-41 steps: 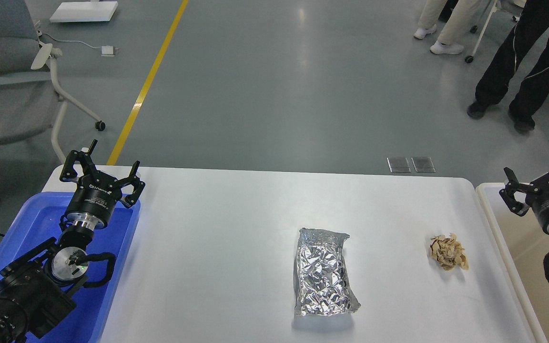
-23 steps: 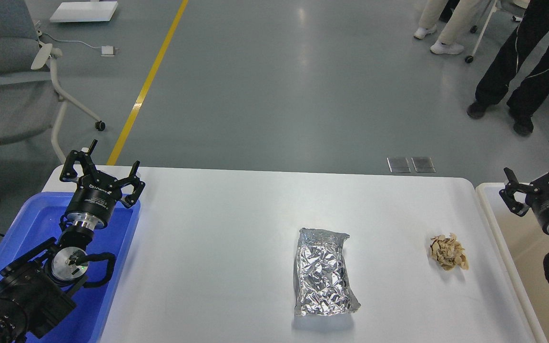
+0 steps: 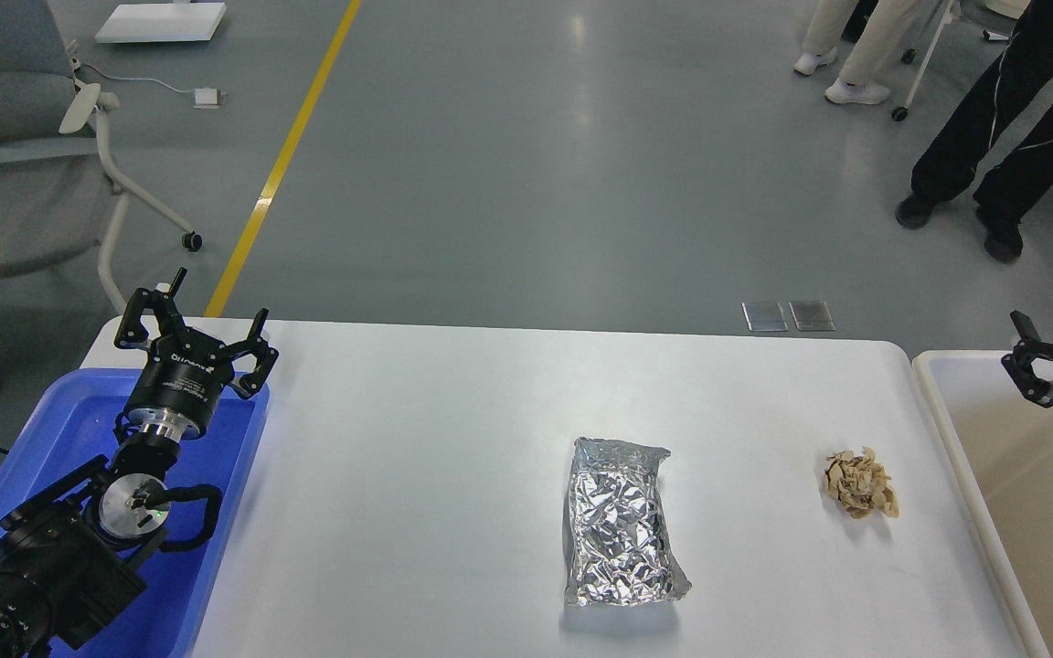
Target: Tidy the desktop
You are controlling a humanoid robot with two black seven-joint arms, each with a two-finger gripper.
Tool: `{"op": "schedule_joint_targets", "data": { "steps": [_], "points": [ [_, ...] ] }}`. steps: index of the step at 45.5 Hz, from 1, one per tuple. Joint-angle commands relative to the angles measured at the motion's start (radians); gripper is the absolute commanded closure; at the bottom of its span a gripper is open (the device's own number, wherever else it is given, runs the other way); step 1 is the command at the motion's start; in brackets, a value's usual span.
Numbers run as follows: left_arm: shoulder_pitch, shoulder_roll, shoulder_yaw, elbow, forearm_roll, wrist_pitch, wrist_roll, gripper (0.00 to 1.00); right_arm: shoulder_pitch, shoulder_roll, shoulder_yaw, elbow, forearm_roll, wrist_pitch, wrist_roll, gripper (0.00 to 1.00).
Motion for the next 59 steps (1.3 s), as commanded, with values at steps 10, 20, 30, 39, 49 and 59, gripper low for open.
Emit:
{"op": "schedule_joint_targets", "data": {
  "steps": [10, 20, 30, 39, 49, 59],
  "points": [
    [0.000, 0.000, 0.001, 0.000, 0.000, 0.000, -0.001, 0.00, -0.022, -0.051, -0.001, 0.003, 0.000, 0.042, 0.000, 0.00],
    [0.000, 0.000, 0.001, 0.000, 0.000, 0.000, 0.000, 0.00, -0.030, -0.044, -0.003, 0.005, 0.001, 0.063, 0.000, 0.00],
    [0.000, 0.000, 0.000, 0.000, 0.000, 0.000, -0.001, 0.00, -0.047, -0.043, -0.003, 0.002, 0.001, 0.063, 0.000, 0.00],
    [0.000, 0.000, 0.001, 0.000, 0.000, 0.000, -0.001, 0.00, -0.051, -0.043, -0.003, 0.000, 0.001, 0.063, 0.000, 0.00],
    [0.000, 0.000, 0.000, 0.000, 0.000, 0.000, 0.000, 0.00, -0.051, -0.040, -0.010, 0.003, 0.001, 0.063, 0.000, 0.00],
    [0.000, 0.000, 0.000, 0.000, 0.000, 0.000, 0.000, 0.00, -0.059, -0.043, -0.009, 0.012, 0.001, 0.076, 0.000, 0.00]
  ]
}}
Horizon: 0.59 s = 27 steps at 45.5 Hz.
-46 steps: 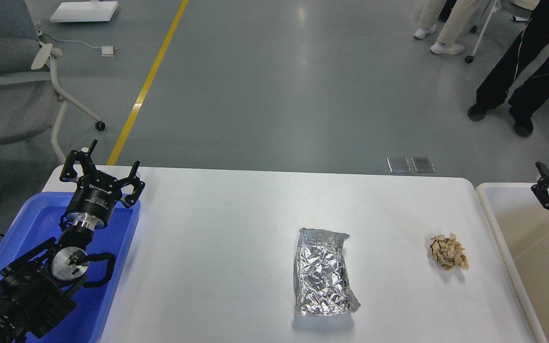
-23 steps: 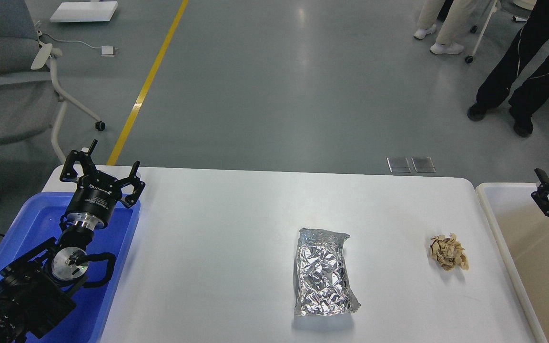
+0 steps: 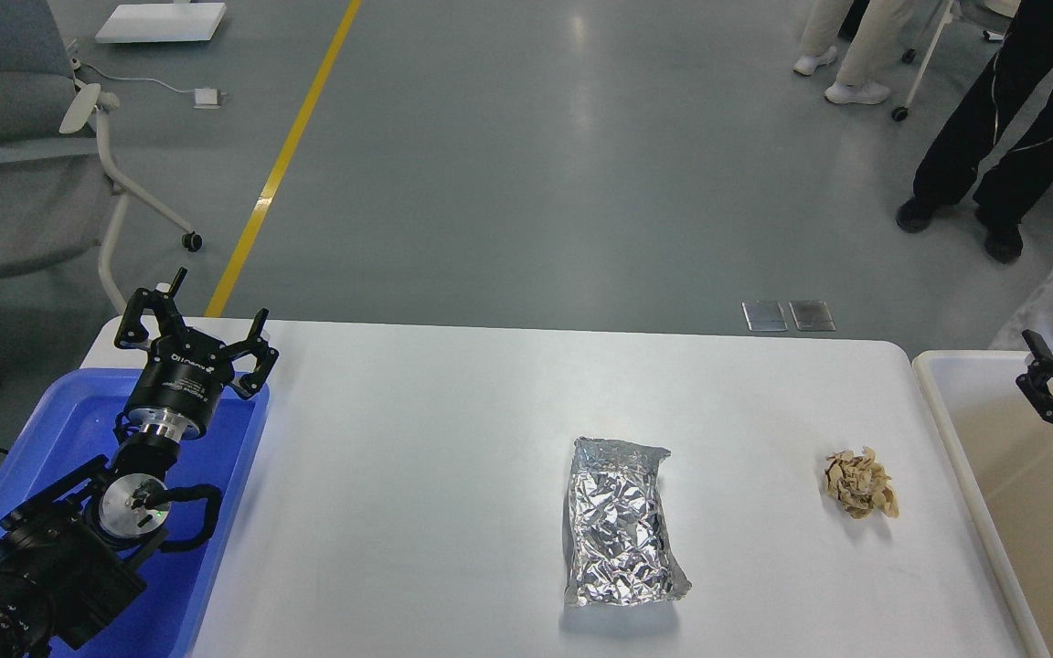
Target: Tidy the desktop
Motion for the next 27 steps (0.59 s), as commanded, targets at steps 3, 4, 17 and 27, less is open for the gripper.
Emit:
{"op": "schedule_joint_targets", "data": {
  "steps": [3, 4, 17, 27],
  "points": [
    [0.000, 0.000, 0.001, 0.000, 0.000, 0.000, 0.000, 0.00, 0.009, -0.003, -0.004, -0.001, 0.000, 0.004, -0.002, 0.00],
    [0.000, 0.000, 0.001, 0.000, 0.000, 0.000, -0.001, 0.00, 0.012, -0.003, -0.006, -0.004, 0.000, 0.001, -0.002, 0.00],
    [0.000, 0.000, -0.001, 0.000, 0.000, 0.000, 0.000, 0.00, 0.044, -0.052, -0.098, 0.004, -0.022, -0.005, 0.000, 0.00],
    [0.000, 0.000, 0.001, 0.000, 0.000, 0.000, 0.000, 0.00, 0.146, -0.132, -0.282, 0.010, -0.023, -0.026, 0.000, 0.00]
  ]
}}
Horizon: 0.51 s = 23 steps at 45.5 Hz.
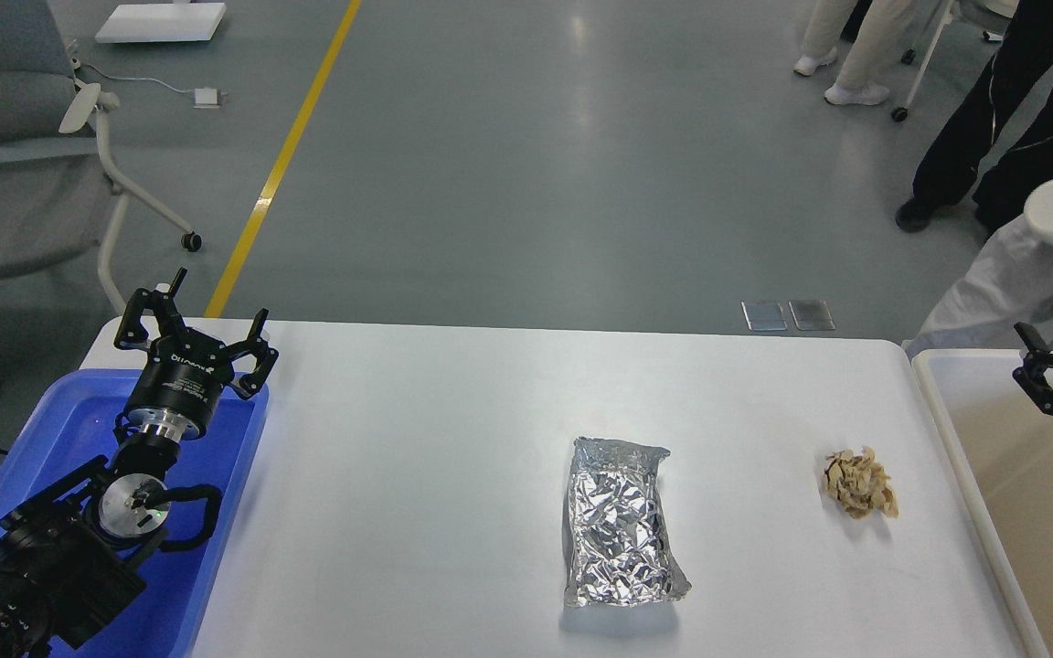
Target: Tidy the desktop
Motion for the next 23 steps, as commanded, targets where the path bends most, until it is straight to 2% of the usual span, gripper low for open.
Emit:
{"op": "schedule_joint_targets", "data": {
  "steps": [1, 8, 23],
  "points": [
    [0.000, 0.000, 0.001, 0.000, 0.000, 0.000, -0.001, 0.00, 0.095, -0.076, -0.172, 0.006, -0.010, -0.020, 0.000, 0.00],
    [0.000, 0.000, 0.000, 0.000, 0.000, 0.000, 0.001, 0.00, 0.189, -0.122, -0.278, 0.026, -0.114, -0.034, 0.000, 0.00],
    [0.000, 0.000, 0.000, 0.000, 0.000, 0.000, 0.001, 0.00, 0.345, -0.134, -0.402, 0.060, -0.576, -0.034, 0.000, 0.00]
  ]
}}
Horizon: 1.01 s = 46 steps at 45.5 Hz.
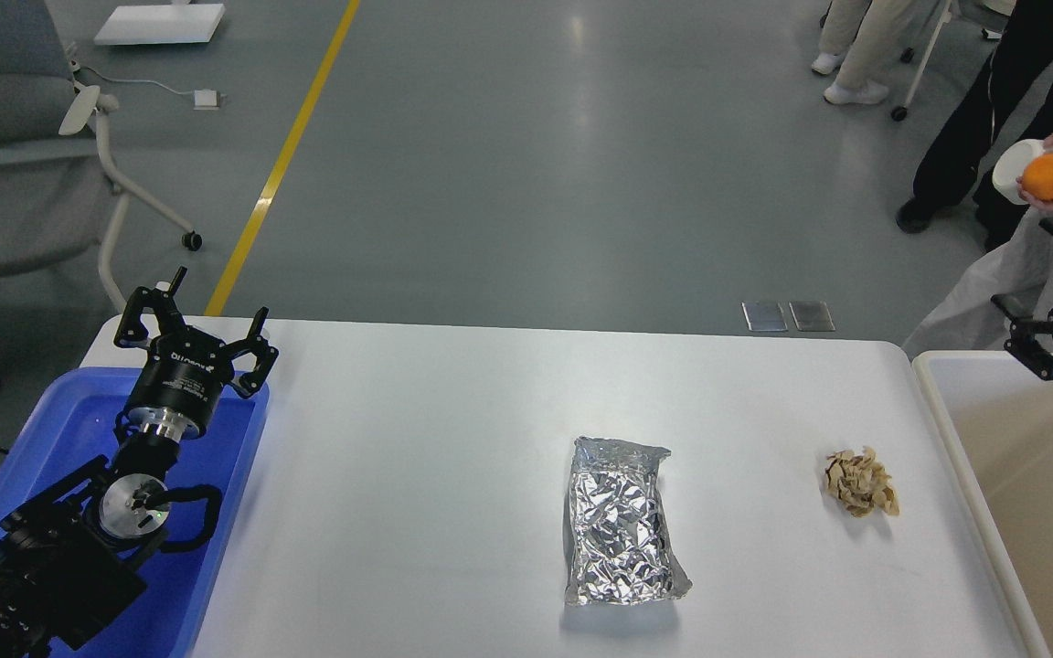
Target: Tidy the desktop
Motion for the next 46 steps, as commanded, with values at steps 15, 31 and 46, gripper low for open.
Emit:
{"op": "schedule_joint_targets", "data": {
  "steps": [15, 31, 46],
  "points": [
    [0.000, 0.000, 0.001, 0.000, 0.000, 0.000, 0.001, 0.00, 0.324, -0.014, -0.510, 0.105, -0.442, -0.004, 0.005, 0.00],
    [0.000, 0.000, -0.001, 0.000, 0.000, 0.000, 0.001, 0.00, 0.542, 0.091, -0.929, 0.199, -0.523, -0.002, 0.003, 0.01],
    [0.000, 0.000, 0.001, 0.000, 0.000, 0.000, 0.001, 0.00, 0.568, 0.089, -0.987, 0.363, -0.514, 0.008, -0.006, 0.00]
  ]
}}
